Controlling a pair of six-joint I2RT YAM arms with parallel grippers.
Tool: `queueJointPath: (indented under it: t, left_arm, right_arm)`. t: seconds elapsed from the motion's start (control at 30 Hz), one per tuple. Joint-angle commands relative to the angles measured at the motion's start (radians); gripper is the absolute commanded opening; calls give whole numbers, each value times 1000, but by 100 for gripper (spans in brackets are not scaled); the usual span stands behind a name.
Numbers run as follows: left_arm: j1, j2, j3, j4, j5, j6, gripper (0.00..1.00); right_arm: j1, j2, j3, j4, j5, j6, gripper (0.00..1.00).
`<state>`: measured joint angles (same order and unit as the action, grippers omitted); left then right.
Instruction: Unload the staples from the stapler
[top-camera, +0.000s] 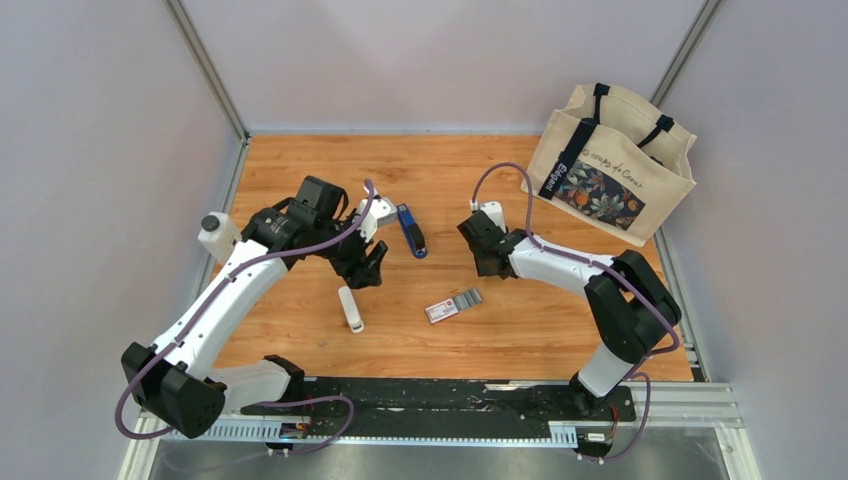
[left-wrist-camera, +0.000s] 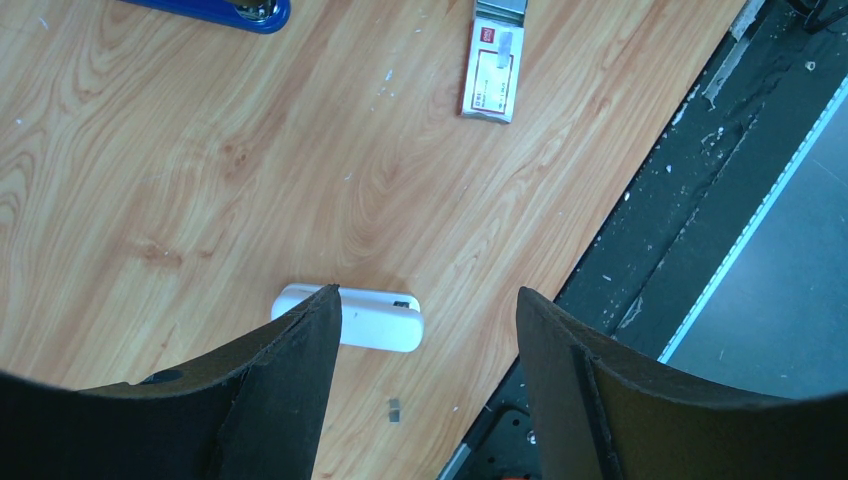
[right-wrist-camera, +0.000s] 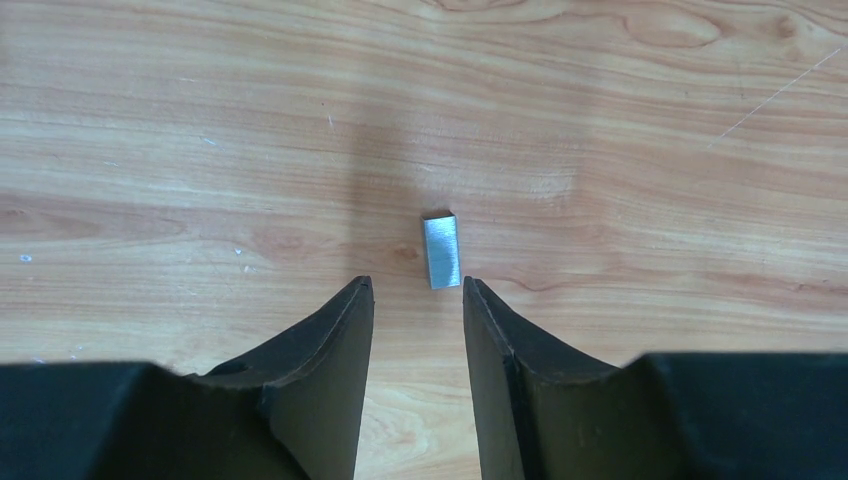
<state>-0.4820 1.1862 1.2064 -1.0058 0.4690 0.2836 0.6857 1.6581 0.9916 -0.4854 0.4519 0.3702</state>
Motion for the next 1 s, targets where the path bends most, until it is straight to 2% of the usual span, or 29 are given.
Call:
queueJointPath:
  t: [0.0, 0.97]
  left_arm:
    - [-1, -16, 21, 4, 17, 20, 73]
    - [-1, -8, 24, -1, 17, 26, 73]
  right_arm:
    - [-11, -20, 13, 41, 10, 13, 43]
    - [-106, 45, -19, 82, -134, 16, 40]
